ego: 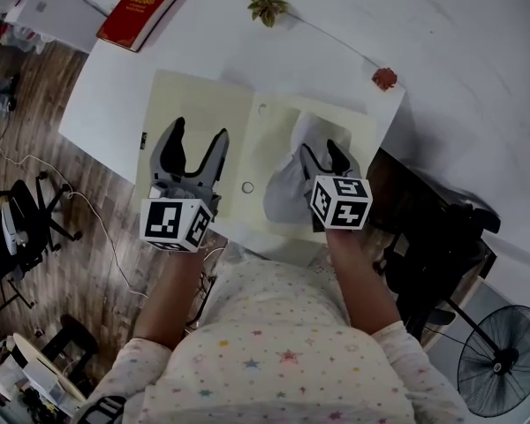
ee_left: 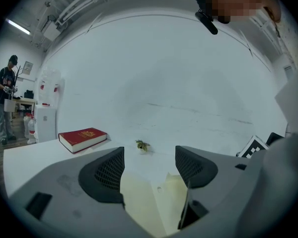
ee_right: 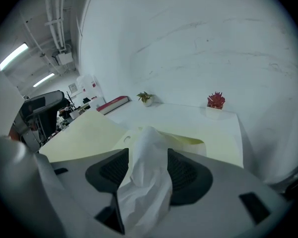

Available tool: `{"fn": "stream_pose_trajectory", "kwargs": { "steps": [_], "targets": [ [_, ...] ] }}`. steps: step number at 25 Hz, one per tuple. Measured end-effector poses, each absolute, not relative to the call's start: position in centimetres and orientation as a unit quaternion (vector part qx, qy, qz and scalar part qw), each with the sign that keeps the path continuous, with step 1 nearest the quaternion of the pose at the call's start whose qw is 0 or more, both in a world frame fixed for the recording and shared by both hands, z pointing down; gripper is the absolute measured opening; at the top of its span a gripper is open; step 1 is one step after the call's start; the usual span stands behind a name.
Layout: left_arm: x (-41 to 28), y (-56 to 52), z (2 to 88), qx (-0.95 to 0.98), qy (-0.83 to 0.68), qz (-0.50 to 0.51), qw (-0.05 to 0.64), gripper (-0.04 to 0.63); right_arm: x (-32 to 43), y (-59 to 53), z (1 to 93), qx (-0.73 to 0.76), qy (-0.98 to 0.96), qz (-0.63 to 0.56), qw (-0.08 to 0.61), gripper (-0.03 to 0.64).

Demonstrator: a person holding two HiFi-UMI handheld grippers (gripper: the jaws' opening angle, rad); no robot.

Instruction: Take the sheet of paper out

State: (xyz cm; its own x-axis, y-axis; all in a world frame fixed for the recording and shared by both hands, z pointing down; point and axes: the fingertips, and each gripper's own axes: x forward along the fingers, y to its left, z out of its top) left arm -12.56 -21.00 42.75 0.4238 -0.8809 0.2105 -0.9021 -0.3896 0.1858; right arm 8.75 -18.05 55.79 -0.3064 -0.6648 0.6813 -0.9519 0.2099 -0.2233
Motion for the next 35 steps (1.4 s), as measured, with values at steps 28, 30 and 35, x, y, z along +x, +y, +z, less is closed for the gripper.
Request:
{"fn": "stream_pose_trajectory", "kwargs": {
  "steps": [28,30,35],
  "targets": [
    [-11.7,-20.7,45.3,0.833,-0.526,0.052,0.163,0.296,6.6,-19.2,62.4,0.484,-0.723,0.312,0.381,0.239],
    [-11.7,-20.7,45.3,0.833,-0.527,0.052,0.164,0.296,6.7,-19.1,62.7,0.483,-0.722,0.308,0.387,0.233],
    [-11.9,-20.5,45.4,0.831,-0.529,0.051,0.165,0.296,6.7,-19.1,62.6,0.484,-0.722,0.305,0.389,0.216]
  ]
}}
